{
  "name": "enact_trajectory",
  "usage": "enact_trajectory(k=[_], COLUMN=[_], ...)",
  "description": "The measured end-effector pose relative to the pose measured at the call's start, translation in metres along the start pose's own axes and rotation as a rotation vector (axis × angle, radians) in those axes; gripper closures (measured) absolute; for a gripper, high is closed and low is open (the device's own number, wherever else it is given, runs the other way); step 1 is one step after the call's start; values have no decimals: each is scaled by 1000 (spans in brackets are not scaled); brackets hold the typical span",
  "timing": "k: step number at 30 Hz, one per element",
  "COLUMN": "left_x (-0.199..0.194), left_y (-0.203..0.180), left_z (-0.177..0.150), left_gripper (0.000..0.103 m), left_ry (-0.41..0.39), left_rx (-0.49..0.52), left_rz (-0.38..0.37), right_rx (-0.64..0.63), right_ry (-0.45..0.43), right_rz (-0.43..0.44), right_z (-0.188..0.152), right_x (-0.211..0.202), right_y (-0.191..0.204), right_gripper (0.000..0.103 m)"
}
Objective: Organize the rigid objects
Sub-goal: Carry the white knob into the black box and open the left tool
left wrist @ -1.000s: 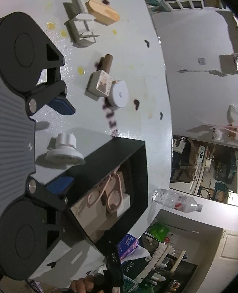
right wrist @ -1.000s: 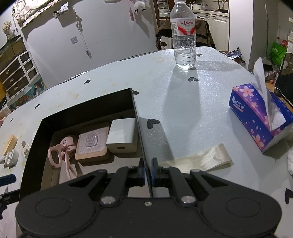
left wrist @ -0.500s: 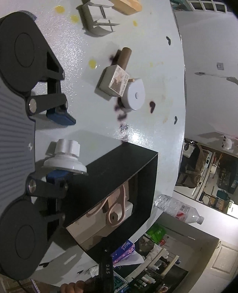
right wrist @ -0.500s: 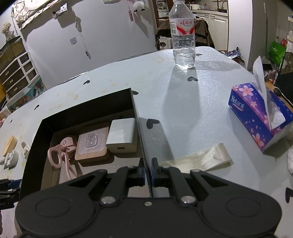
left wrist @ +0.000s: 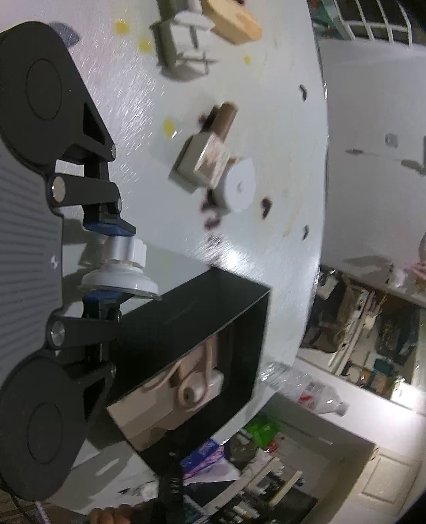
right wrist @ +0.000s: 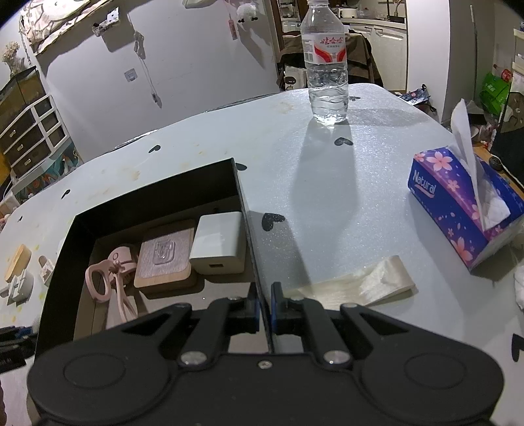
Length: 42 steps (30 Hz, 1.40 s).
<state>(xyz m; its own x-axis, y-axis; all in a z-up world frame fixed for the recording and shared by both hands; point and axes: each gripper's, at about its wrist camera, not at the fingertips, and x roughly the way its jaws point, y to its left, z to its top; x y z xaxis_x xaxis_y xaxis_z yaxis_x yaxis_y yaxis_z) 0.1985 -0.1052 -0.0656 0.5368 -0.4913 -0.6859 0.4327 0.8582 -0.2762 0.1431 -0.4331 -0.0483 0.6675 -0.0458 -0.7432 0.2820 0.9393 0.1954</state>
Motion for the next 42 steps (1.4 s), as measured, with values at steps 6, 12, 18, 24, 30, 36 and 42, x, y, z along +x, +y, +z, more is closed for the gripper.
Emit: enact_trajectory(k=[6, 12, 18, 24, 30, 36, 42], left_x=[-24, -26, -6, 14, 32, 45, 53], left_y=[-7, -47, -89, -105, -112, -115, -118], left_z=[24, 36, 38, 40, 40, 38, 43], left_gripper=[69, 69, 69, 69, 69, 69, 67], left_ry=[-90, -112, -72, -36, 21, 82, 110], left_rx=[16, 156, 417, 611, 775, 887, 959], left_rz=[-35, -128, -54, -47, -19, -9, 31], right_rx=[-2, 2, 3, 3, 3, 6, 9], right_ry=[0, -4, -3, -3, -2, -4, -4], right_rz=[-2, -4, -3, -7, -8, -7, -6], right_z=[0, 0, 0, 0, 1, 0, 0], right_x=[0, 0, 0, -1, 0, 0, 0], right_y=[0, 0, 0, 1, 0, 1, 0], right_gripper=[96, 96, 96, 96, 96, 96, 96])
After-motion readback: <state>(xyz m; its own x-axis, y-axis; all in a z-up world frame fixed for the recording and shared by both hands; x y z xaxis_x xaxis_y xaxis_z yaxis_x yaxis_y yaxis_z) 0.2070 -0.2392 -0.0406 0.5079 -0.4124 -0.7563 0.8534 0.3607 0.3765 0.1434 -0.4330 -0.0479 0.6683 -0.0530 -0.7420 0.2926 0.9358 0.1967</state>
